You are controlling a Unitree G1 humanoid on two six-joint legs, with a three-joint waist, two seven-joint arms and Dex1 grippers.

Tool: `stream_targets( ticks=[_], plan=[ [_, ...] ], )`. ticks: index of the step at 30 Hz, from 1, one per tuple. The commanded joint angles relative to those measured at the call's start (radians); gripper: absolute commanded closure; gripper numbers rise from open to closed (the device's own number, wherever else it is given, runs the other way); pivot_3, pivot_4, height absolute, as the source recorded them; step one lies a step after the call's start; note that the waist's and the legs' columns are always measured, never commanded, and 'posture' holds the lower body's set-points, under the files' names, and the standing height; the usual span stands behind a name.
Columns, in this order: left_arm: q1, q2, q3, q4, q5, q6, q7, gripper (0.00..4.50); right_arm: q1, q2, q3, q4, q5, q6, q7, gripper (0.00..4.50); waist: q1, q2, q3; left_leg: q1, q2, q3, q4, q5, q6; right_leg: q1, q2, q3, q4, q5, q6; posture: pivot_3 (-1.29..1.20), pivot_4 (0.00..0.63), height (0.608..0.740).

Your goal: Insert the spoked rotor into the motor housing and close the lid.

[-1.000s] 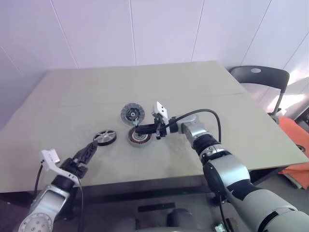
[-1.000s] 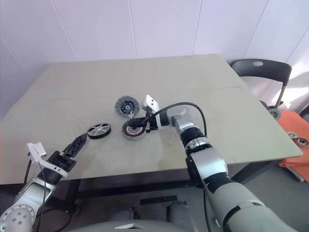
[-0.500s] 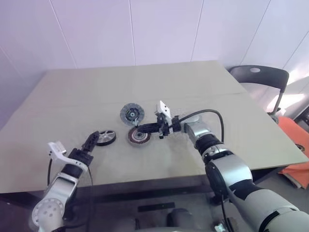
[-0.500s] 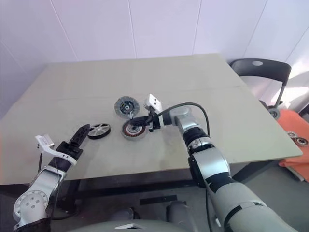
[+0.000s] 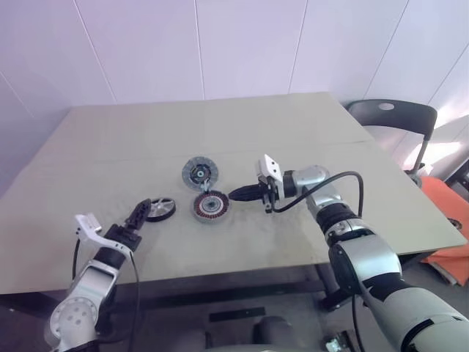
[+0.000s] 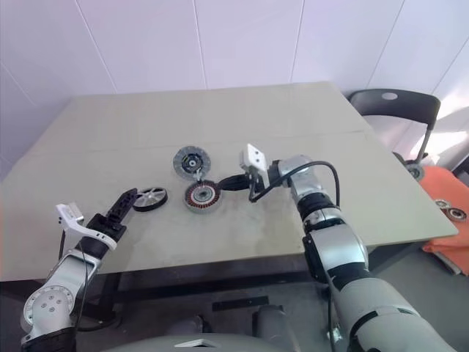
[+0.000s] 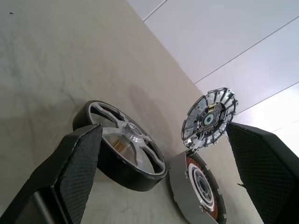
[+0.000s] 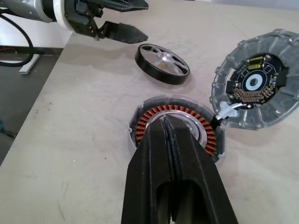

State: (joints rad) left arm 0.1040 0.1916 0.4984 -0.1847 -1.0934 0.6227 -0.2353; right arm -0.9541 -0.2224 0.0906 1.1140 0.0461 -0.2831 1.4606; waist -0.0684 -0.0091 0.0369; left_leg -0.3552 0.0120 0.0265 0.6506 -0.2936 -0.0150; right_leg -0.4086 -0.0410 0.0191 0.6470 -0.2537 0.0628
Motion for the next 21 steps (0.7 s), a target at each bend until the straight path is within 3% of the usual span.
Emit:
stream_targets(
  ticks=[1, 21],
  plan=[
    [-0.040, -0.003, -0.007, 0.018, 0.014, -0.030, -0.011, 0.00, -0.032, 0.004, -0.018, -0.016, 0.020, -0.014, -0.006, 4.47, 0.001, 0.000, 0.000, 0.000, 0.000, 0.000, 0.000, 0.000, 0.000, 0.000, 0.000, 0.000, 0.000, 0.000, 0.000, 0.00, 0.000, 0.740],
    [-0.092, -0.053, -0.031, 0.137, 0.083, -0.029, 0.029, 0.00, -0.010, 0.022, -0.001, -0.030, 0.007, -0.006, -0.051, 4.47, 0.008, 0.000, 0.000, 0.001, 0.000, -0.001, 0.002, 0.000, 0.000, 0.002, 0.000, 0.000, 0.000, 0.000, 0.000, 0.00, 0.000, 0.740]
  ],
)
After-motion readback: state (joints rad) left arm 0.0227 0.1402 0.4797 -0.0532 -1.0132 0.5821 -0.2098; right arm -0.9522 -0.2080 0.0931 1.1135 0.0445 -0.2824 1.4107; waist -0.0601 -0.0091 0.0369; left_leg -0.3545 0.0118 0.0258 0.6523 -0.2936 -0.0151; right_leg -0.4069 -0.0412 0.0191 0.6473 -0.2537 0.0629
